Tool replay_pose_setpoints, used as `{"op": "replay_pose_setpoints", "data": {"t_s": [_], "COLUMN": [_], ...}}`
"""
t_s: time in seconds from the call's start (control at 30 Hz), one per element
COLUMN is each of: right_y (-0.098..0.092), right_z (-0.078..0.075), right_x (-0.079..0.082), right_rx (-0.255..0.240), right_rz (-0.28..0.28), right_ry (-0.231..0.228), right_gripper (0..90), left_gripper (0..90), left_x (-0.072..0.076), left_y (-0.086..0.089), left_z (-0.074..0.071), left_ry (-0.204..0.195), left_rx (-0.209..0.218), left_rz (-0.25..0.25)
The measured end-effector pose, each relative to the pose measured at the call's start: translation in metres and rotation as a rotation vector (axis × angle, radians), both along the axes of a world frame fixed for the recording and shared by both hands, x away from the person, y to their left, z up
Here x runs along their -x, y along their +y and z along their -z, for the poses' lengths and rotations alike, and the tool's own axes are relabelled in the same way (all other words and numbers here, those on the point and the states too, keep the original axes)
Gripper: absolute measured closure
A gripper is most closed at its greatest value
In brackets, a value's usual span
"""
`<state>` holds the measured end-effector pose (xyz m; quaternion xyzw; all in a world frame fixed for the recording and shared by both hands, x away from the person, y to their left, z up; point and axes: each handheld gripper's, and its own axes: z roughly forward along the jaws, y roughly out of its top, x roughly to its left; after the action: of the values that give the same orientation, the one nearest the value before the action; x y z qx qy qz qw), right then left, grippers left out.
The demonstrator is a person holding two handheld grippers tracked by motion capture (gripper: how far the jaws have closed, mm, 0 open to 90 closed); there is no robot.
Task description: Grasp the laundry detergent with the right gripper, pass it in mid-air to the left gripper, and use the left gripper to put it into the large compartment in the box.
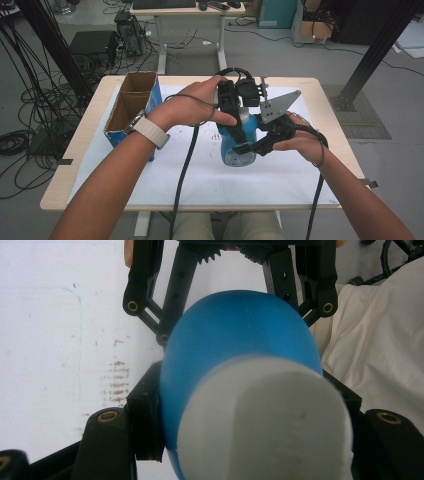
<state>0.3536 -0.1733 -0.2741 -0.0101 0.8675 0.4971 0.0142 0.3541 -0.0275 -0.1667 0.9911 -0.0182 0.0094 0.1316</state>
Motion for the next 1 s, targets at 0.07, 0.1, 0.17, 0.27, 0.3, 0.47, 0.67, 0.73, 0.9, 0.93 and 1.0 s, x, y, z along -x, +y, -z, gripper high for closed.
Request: {"op": "replay_pose_setpoints", "data": {"t_s": [0.07,0.1,0.17,0.27,0.3,0.47,0.67,0.73,0.9,0.93,1.0], "right_y": [0.0001,0.0001,0.0002,0.0004,0.0005,0.0006,0.0009,0.001,0.001,0.001,0.0011], "right_z": [0.0,0.0,0.0,0.0001,0.0001,0.0002,0.0002,0.0002,0.0001,0.0001,0.0001], "right_x": [0.0001,0.0001,0.0001,-0.0001,-0.0002,-0.0002,-0.0003,-0.0003,-0.0004,-0.0006,-0.0006], "right_rx": [0.0,0.0,0.0,0.001,0.0,0.0,0.001,0.001,0.0,0.001,0.001], "right_rz": [0.0,0.0,0.0,-0.002,-0.002,-0.001,-0.002,-0.002,-0.001,-0.002,-0.002], "right_ry": [0.0,0.0,-0.001,0.001,0.001,0.003,0.004,0.004,0.004,0.004,0.004], "right_gripper": [43.6,43.6,43.6,43.6,43.6,43.6,43.6,43.6,43.6,43.6,43.6], "left_gripper": [37.6,37.6,37.6,37.6,37.6,37.6,37.6,37.6,37.6,37.6,37.6], "left_x": [0.0,-0.0006,-0.001,-0.0007,-0.0006,-0.0005,-0.0006,-0.0007,-0.0008,-0.0009,-0.0009], "left_y": [0.0,-0.0001,0.0,0.0003,0.0004,0.0006,0.0009,0.0009,0.0012,0.0013,0.0014], "left_z": [0.0,0.0,0.0,0.0001,0.0002,0.0003,0.0003,0.0003,0.0002,0.0002,0.0002], "left_ry": [0.001,0.001,0.002,0.005,0.004,0.004,0.006,0.005,0.005,0.005,0.005], "left_rx": [0.0,-0.002,-0.002,-0.001,0.0,0.0,-0.002,-0.001,0.002,0.001,0.001], "left_rz": [0.0,0.007,0.01,0.004,0.002,-0.002,-0.002,-0.002,-0.004,-0.004,-0.005]}}
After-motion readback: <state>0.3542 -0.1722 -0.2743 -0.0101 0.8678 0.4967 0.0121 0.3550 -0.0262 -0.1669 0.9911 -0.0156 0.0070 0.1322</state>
